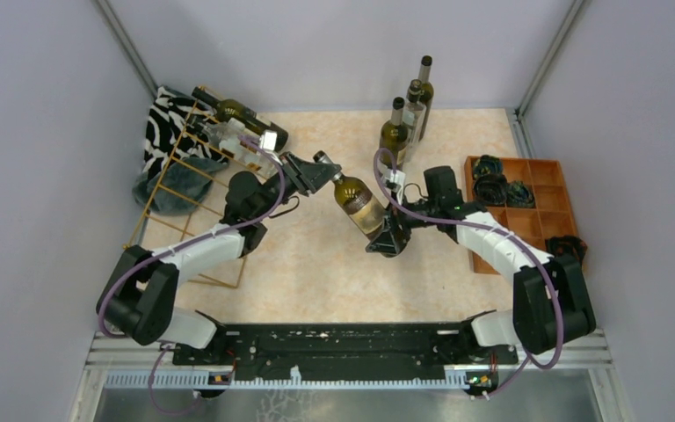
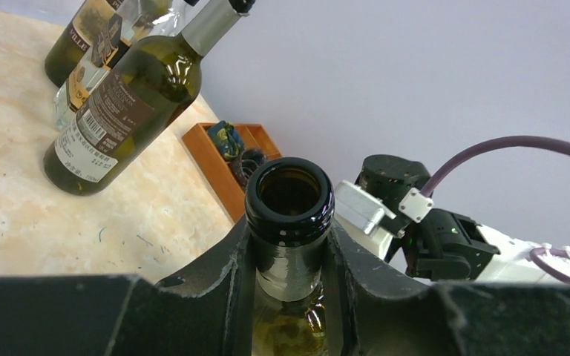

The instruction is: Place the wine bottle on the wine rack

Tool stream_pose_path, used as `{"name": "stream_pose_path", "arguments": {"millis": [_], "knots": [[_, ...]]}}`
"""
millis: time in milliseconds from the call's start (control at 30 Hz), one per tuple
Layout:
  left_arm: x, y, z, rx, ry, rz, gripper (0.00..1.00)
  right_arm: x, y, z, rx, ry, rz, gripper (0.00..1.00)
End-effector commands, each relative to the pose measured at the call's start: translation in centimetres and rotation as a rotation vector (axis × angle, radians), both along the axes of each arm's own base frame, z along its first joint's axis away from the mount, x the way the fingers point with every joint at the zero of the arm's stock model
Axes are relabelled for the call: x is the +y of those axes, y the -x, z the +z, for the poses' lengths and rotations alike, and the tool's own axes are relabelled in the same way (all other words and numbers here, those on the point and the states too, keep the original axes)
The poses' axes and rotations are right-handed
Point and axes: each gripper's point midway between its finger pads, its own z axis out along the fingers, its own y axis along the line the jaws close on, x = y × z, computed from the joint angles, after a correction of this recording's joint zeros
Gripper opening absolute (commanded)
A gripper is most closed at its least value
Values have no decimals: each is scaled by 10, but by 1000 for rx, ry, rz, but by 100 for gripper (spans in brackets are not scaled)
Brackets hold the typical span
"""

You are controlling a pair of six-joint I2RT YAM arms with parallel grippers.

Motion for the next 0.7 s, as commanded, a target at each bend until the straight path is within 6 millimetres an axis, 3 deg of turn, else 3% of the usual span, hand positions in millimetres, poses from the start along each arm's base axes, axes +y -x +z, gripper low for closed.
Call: {"name": "stream_pose_path", "arguments": {"millis": [0,133,267,300,400,433,533,667], "knots": [[17,12,70,-137,185,35,0,10,-2,11,-29,-36,39,95],[19,11,69,-130,199,38,0,11,-3,10,-25,-33,43,90],[18,11,65,-123,199,33,0,12,-3,11,-22,-38,52,75],[18,11,65,-122,198,31,0,12,-2,12,-21,-43,57,68],[19,11,59,-109,192,25,0,14,-1,16,-13,-58,72,22],[19,11,56,-104,187,22,1,14,-1,16,-13,-59,73,13],[20,12,47,-81,169,4,21,15,1,19,-9,-72,86,0],[22,14,33,-54,114,-45,65,16,5,24,-5,-89,109,0]]}}
